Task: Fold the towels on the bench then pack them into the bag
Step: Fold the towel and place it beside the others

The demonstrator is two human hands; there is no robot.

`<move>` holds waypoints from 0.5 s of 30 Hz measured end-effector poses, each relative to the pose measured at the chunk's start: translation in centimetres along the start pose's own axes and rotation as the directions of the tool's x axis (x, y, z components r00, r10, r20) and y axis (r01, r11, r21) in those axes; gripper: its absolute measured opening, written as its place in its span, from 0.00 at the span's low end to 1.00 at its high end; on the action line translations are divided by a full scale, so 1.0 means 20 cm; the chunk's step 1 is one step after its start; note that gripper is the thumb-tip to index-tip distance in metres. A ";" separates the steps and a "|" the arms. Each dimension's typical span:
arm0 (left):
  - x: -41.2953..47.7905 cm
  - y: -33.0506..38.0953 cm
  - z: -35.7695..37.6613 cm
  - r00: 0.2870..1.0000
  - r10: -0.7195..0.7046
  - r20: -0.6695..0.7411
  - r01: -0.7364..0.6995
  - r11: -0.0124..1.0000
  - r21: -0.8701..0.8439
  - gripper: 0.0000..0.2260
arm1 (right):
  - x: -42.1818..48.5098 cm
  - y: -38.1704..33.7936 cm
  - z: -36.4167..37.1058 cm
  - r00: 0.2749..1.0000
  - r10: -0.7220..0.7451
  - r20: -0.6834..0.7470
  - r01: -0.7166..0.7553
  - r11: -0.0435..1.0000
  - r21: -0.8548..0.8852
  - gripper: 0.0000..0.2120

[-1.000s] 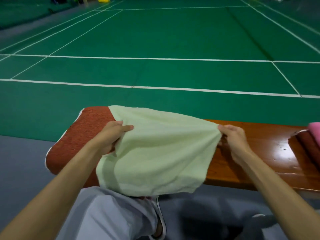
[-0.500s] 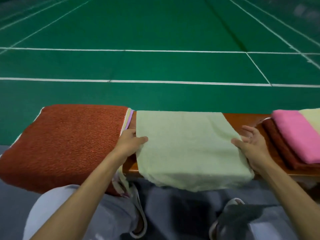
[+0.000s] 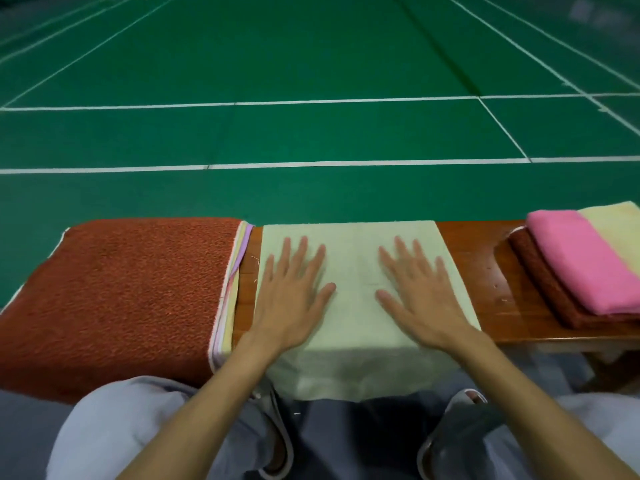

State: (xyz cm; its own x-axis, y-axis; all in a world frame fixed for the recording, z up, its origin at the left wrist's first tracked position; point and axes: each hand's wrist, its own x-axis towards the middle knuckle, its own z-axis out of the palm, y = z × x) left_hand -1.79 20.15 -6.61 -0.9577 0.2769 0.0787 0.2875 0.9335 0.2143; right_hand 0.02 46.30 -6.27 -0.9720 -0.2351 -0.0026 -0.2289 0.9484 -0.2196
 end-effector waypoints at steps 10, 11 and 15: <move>-0.07 -0.24 0.04 0.989 -0.141 0.038 0.141 0.990 0.005 0.36 | -0.05 0.27 0.01 0.955 0.295 0.030 -0.291 0.952 -0.098 0.36; -0.08 -0.25 0.04 0.988 -0.151 0.032 0.151 0.988 -0.010 0.36 | -0.06 0.27 0.01 0.952 0.305 0.026 -0.301 0.949 -0.091 0.36; -0.10 -0.21 0.01 0.953 -0.273 -0.133 0.256 0.957 -0.134 0.32 | -0.06 0.20 -0.03 0.880 0.431 -0.200 -0.435 0.900 0.024 0.34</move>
State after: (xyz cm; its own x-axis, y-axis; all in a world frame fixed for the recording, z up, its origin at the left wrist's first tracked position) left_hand -1.13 15.80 -7.79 -0.9890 -0.0214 0.1461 0.0324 0.9338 0.3562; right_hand 0.23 50.45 -6.63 -0.9647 0.2442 0.0982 0.2184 0.9508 -0.2196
